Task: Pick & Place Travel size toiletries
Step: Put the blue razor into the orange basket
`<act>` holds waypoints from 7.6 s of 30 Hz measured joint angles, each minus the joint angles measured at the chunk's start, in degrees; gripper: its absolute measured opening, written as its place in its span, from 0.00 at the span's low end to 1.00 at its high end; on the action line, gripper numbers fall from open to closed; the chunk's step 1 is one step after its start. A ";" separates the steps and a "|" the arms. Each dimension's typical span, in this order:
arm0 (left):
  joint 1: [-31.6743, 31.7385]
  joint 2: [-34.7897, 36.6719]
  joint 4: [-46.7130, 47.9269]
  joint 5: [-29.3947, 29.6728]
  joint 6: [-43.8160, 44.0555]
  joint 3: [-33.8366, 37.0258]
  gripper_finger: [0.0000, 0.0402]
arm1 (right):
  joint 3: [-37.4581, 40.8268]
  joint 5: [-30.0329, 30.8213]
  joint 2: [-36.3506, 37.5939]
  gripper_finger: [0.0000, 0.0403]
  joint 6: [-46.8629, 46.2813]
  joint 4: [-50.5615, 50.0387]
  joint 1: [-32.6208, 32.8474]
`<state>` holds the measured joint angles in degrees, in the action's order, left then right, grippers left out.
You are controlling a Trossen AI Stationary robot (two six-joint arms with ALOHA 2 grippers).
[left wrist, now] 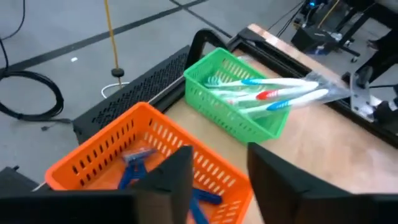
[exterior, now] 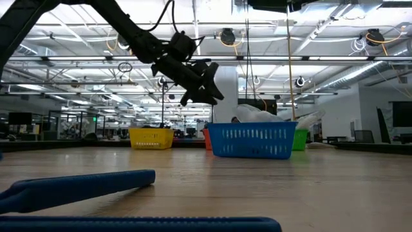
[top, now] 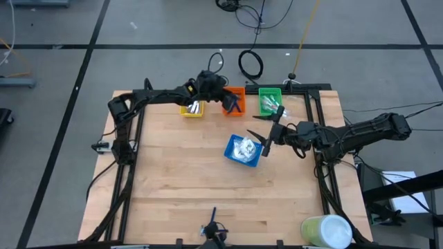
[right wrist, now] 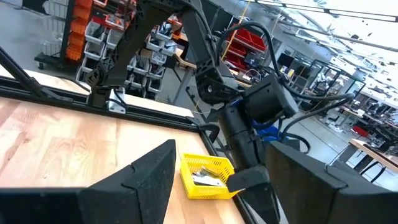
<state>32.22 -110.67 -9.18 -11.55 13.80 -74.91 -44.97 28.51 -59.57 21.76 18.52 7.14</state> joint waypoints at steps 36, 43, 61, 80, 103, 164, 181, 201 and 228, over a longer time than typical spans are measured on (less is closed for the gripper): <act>-72.25 12.48 9.52 8.66 -1.61 13.77 0.39 | 0.02 -1.77 -6.74 0.59 -9.52 -4.93 1.20; -77.77 4.07 5.82 11.61 -1.04 13.57 0.04 | 0.02 -2.01 -6.99 0.59 -16.74 -5.22 2.46; -73.04 -6.23 -1.81 23.62 -3.07 13.34 0.02 | 0.02 -1.60 -6.97 0.59 -22.00 -2.97 6.29; -56.18 11.31 -3.50 39.89 -19.14 17.56 0.03 | -0.08 2.92 -11.12 0.59 -31.98 -19.40 21.57; -56.08 22.12 -31.42 34.91 -5.89 41.68 0.13 | -3.76 -17.11 -37.60 0.61 -52.75 -32.77 26.00; -56.08 22.09 -21.81 34.99 -4.02 41.64 0.13 | -4.91 -37.46 -38.23 0.20 -35.96 12.30 -40.90; -54.68 22.10 -21.70 34.99 -4.69 41.64 0.13 | -4.96 -40.53 -26.45 0.55 -17.23 8.30 -27.97; -53.63 22.08 -20.98 36.00 -2.78 41.64 0.13 | -27.61 -6.71 -42.42 0.65 -37.38 -29.93 29.71; -51.36 22.08 -20.92 35.93 4.77 41.64 0.13 | -30.92 -10.56 -59.39 0.62 -53.67 -35.23 27.63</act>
<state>-19.14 -88.60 -30.10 24.38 18.57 -33.28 -75.89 17.95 -118.96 -31.92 -16.71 34.77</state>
